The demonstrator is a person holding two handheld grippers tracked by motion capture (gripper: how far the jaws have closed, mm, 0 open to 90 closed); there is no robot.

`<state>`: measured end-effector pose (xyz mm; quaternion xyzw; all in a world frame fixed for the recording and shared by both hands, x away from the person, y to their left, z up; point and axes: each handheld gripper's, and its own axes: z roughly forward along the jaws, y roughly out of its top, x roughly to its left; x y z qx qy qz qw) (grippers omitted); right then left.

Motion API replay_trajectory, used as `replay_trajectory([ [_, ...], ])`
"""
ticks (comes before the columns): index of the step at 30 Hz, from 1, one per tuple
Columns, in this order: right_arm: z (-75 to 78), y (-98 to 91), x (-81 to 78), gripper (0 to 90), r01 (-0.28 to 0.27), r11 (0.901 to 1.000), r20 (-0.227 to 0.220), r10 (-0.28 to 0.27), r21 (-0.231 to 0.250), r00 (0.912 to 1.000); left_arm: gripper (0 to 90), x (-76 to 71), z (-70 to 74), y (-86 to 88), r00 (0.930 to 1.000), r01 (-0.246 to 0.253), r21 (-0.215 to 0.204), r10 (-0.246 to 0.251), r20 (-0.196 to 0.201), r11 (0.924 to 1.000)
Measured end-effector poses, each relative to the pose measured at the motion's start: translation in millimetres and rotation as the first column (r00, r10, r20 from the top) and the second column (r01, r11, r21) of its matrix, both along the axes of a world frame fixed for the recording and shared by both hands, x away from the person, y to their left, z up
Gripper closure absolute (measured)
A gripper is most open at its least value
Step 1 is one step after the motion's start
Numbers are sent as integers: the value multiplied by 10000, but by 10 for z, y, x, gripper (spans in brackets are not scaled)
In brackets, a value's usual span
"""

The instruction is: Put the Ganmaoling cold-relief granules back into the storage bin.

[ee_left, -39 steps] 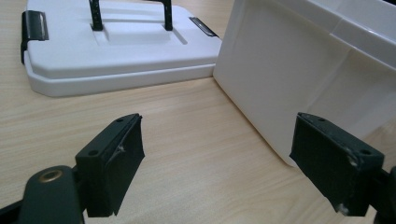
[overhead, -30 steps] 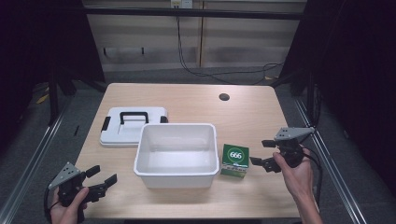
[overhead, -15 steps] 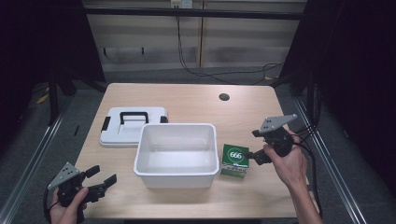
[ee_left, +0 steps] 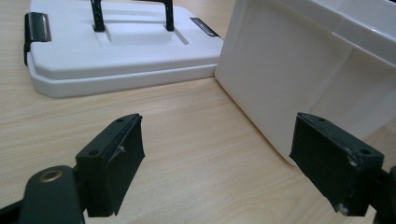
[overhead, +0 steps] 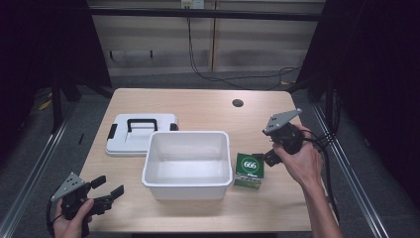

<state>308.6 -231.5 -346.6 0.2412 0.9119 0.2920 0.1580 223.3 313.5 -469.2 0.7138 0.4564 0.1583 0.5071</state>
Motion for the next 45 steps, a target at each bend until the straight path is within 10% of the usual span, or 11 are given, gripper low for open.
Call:
replay_trajectory([
  [19,-210,300,170,132,-1270,9717,-1848,901,-1990,9786,169,-3,2,4,10000,21,-50,-21,15,10000],
  [45,-573,424,287,98,-2402,9221,-3381,1316,-3033,9319,169,-4,2,-5,10000,44,-51,-44,13,10000],
])
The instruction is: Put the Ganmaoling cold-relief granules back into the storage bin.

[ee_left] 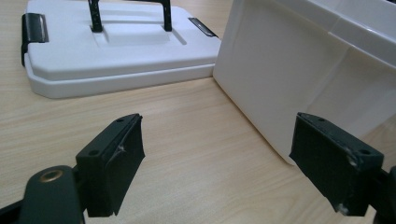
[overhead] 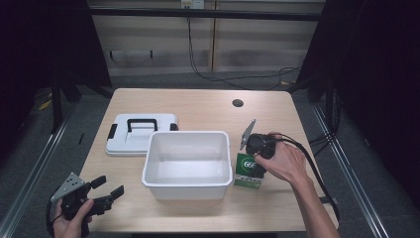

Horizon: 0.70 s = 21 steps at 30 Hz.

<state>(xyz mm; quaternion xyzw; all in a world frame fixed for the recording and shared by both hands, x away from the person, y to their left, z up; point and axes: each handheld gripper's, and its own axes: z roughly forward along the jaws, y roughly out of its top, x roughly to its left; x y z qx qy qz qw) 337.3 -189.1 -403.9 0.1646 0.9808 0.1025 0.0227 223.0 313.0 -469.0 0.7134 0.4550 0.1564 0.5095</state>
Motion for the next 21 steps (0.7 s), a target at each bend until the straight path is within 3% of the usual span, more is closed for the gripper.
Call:
replay_trajectory([
  [8,-11,4,-2,101,-92,9999,-241,93,68,9997,169,2,-2,2,10000,-38,-3,38,-12,10000],
  [13,-83,44,-9,102,-203,9985,-382,183,-506,9991,169,1,-3,4,10000,-45,-28,45,-20,10000],
  [21,-151,77,10,135,-196,9968,-547,154,-778,9984,169,6,-4,6,10000,-18,22,18,-31,10000],
])
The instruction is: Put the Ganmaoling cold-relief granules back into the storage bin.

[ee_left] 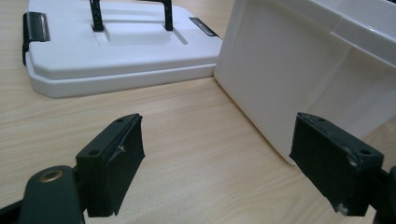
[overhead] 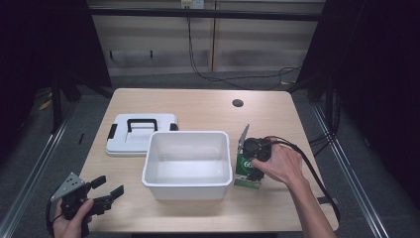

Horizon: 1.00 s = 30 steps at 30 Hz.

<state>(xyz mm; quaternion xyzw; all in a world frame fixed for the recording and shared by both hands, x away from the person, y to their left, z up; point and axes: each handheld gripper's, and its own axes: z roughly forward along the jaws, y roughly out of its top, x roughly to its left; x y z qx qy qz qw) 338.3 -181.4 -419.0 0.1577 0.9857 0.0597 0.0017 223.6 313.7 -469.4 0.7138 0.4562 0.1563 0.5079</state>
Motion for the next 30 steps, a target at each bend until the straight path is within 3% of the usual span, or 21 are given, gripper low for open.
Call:
replay_trajectory([
  [6,-28,32,36,129,-257,9995,-41,257,-164,9997,169,-4,2,-3,10000,-44,-11,44,-13,10000],
  [14,-75,77,37,128,16,9995,-191,-22,-328,9998,169,-2,1,2,10000,11,55,-11,-14,10000],
  [18,-83,86,35,149,-86,9994,-39,85,-347,10000,169,-2,-1,-1,10000,0,39,1,-47,10000],
  [30,-42,68,59,164,119,9979,-447,-147,-640,9989,169,2,-4,3,10000,6,-12,-7,-74,10000],
])
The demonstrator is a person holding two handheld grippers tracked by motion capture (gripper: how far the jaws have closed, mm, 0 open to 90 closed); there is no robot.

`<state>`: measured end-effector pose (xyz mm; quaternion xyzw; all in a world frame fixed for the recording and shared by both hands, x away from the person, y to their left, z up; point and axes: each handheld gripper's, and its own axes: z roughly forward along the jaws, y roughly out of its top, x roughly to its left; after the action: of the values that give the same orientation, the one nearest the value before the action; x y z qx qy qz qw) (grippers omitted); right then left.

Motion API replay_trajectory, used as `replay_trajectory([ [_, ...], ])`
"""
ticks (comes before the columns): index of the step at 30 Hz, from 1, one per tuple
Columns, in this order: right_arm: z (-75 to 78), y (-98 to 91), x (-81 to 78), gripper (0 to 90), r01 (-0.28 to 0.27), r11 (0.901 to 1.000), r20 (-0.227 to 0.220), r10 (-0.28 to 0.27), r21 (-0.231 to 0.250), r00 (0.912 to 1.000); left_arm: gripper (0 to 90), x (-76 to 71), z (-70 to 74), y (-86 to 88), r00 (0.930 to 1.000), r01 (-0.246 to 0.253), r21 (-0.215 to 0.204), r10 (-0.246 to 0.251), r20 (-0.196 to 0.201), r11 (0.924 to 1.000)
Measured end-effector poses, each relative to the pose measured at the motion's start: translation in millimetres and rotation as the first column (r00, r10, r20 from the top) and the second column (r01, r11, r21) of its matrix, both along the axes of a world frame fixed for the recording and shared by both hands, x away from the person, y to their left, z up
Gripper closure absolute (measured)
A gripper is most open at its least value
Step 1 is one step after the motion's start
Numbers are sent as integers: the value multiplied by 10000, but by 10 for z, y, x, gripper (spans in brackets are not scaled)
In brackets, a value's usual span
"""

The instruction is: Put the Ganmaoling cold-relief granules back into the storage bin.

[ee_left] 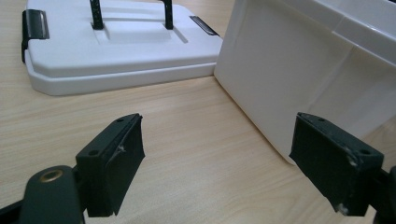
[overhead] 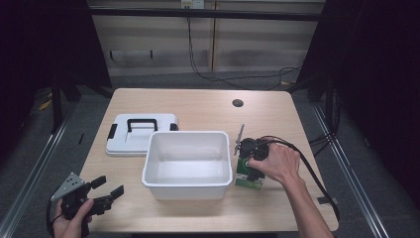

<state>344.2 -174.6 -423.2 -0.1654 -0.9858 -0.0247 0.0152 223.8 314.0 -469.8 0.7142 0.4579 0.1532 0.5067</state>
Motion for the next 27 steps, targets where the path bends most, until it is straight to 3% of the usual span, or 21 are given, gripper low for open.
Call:
replay_trajectory([
  [15,137,-98,-29,165,185,9997,-3,-185,173,9998,169,2,0,-5,10000,-38,-56,38,-13,10000],
  [27,359,7,-58,164,-100,9999,288,97,102,9995,169,-1,2,0,10000,6,-16,-6,4,10000],
])
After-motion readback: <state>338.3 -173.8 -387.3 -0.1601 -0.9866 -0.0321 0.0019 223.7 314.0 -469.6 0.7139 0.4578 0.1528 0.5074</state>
